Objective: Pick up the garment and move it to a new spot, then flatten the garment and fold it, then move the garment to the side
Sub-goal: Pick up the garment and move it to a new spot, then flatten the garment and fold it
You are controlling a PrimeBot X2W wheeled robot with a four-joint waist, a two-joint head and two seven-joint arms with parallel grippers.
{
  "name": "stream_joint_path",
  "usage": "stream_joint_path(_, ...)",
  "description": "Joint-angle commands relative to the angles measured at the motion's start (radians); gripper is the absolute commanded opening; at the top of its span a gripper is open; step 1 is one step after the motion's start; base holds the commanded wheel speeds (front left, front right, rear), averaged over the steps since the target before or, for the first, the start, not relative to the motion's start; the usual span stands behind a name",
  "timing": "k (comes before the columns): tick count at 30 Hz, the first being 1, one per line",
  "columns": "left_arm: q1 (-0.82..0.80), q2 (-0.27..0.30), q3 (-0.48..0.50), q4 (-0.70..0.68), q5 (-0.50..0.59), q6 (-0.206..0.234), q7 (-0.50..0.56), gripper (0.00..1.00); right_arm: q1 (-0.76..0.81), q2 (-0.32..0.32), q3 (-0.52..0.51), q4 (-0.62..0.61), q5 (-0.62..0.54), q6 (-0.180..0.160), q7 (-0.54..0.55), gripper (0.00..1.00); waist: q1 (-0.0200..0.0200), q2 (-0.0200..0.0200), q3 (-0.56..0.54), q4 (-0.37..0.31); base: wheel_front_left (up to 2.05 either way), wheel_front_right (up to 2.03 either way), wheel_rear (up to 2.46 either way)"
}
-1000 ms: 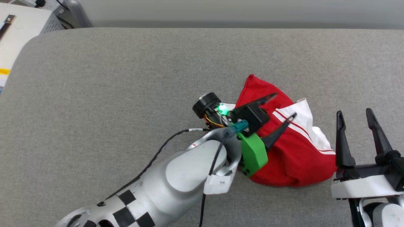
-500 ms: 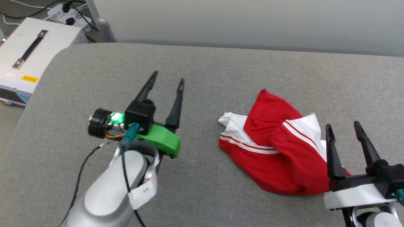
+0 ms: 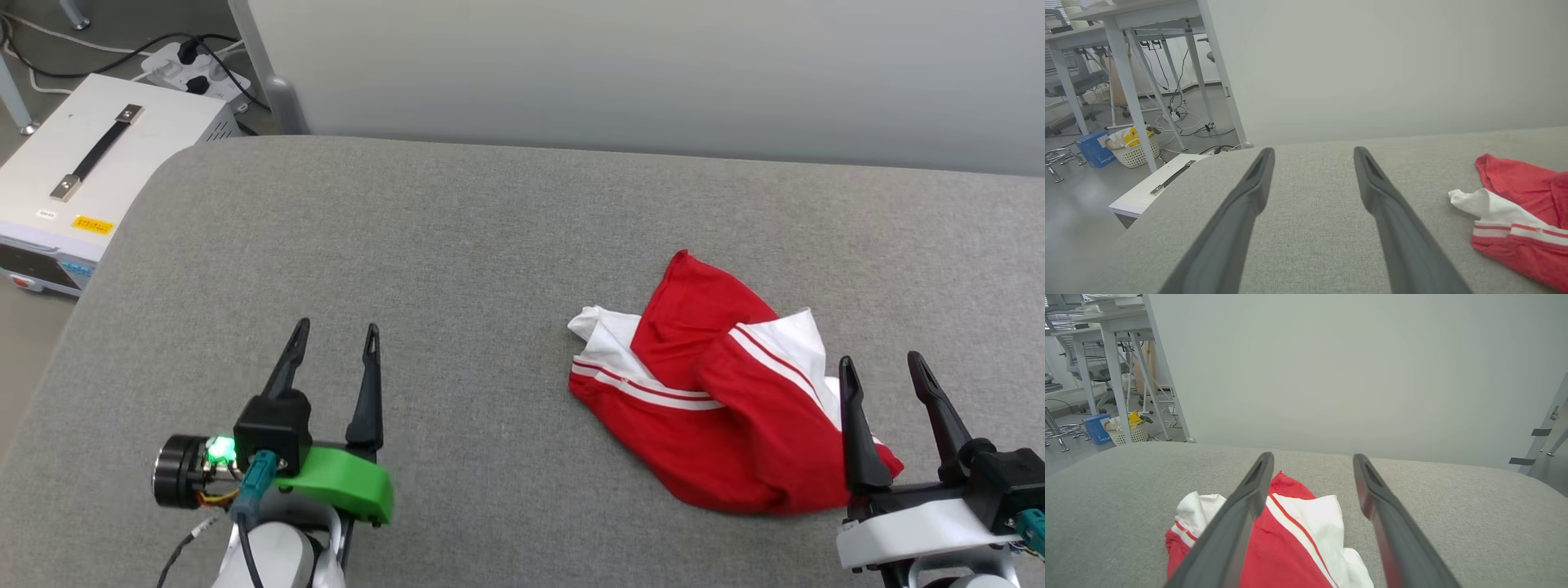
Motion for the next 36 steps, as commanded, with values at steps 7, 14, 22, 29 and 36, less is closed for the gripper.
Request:
stream_joint_path(7, 0.092, -0.066, 0.066, 0.016, 0.065, -0.068, -0.006, 1.0, 0.042, -0.002, -0.01, 0.02, 0.047, -0.001, -0.004, 1.0, 0.0, -0.0001, -0.018, -0.003, 0.0, 0.0, 0.0)
stream_joint_path(14, 0.125, -0.114, 0.115, 0.043, 0.108, -0.115, -0.006, 1.0, 0.064, -0.002, -0.018, 0.031, 0.065, -0.001, -0.004, 1.0, 0.0, -0.0001, -0.023, -0.004, 0.0, 0.0, 0.0)
stream_joint_path(22, 0.121, -0.145, 0.175, 0.067, 0.154, -0.163, -0.006, 1.0, 0.054, -0.002, -0.014, 0.032, 0.065, -0.001, -0.004, 1.0, 0.0, -0.0001, -0.02, -0.008, 0.0, 0.0, 0.0)
stream_joint_path(29, 0.034, -0.135, 0.194, 0.072, 0.179, -0.223, -0.006, 1.0, 0.038, -0.002, -0.014, 0.026, 0.062, -0.001, -0.004, 1.0, 0.0, -0.0001, -0.003, -0.017, 0.0, 0.0, 0.0)
stream_joint_path(36, -0.212, -0.08, 0.15, 0.127, 0.196, -0.301, -0.006, 1.0, 0.005, -0.002, 0.001, 0.015, 0.049, -0.001, -0.004, 1.0, 0.0, -0.0001, 0.036, -0.047, 0.0, 0.0, 0.0)
